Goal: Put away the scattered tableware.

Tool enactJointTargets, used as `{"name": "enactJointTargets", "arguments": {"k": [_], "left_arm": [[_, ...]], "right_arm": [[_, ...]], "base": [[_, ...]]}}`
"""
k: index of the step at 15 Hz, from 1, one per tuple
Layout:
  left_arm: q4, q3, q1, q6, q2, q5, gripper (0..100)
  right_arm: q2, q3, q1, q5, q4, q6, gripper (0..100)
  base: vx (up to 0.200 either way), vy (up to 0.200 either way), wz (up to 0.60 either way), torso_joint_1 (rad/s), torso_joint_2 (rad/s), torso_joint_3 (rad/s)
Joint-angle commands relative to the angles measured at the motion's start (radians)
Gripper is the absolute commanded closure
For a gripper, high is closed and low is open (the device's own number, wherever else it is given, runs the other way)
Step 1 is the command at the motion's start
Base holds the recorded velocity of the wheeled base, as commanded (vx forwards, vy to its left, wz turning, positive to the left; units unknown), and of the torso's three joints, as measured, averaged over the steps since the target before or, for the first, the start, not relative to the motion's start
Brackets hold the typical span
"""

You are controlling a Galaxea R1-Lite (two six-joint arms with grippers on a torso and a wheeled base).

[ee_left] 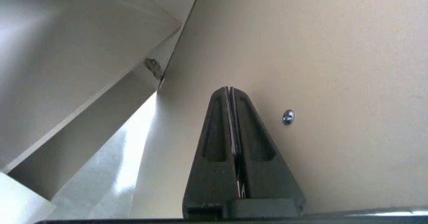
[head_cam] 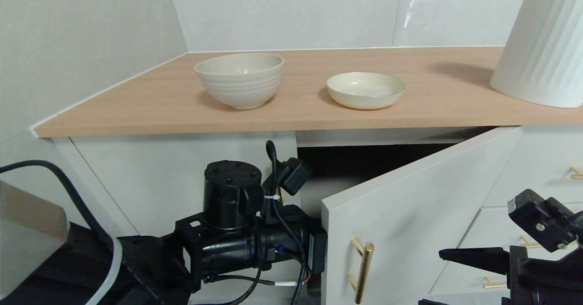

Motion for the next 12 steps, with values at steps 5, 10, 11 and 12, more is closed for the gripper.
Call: {"name": "enactJointTargets", "arguments": {"k": [5,10,11,12], "left_arm": [[0.009,0.007,-0.036,-0.057,-0.033,0.003,100],[0.009,-0.010,-0.050,-0.059,-0.002,0.001,100],[0.009,-0.012,-0.054,-0.059,0.000,0.001,100],[0.009,-0.015,-0.060,-0.059,0.003,0.001,100]], "right_arm": [[-0.096,-0.057,0.002,0.009,0.130,0.000,0],[-0.108,-0.057,0.002,0.009,0.131,0.000,0],[-0.113,-0.057,0.002,0.009,0.131,-0.005,0],[-0.119,-0.058,0.002,0.009,0.131,-0.013,0]], "base": [[-0.120,0.000,0.00,0.006,0.00,0.000],[-0.040,0.000,0.00,0.006,0.00,-0.001],[0.000,0.000,0.00,0.000,0.00,0.000],[0.000,0.000,0.00,0.000,0.00,0.000]]}}
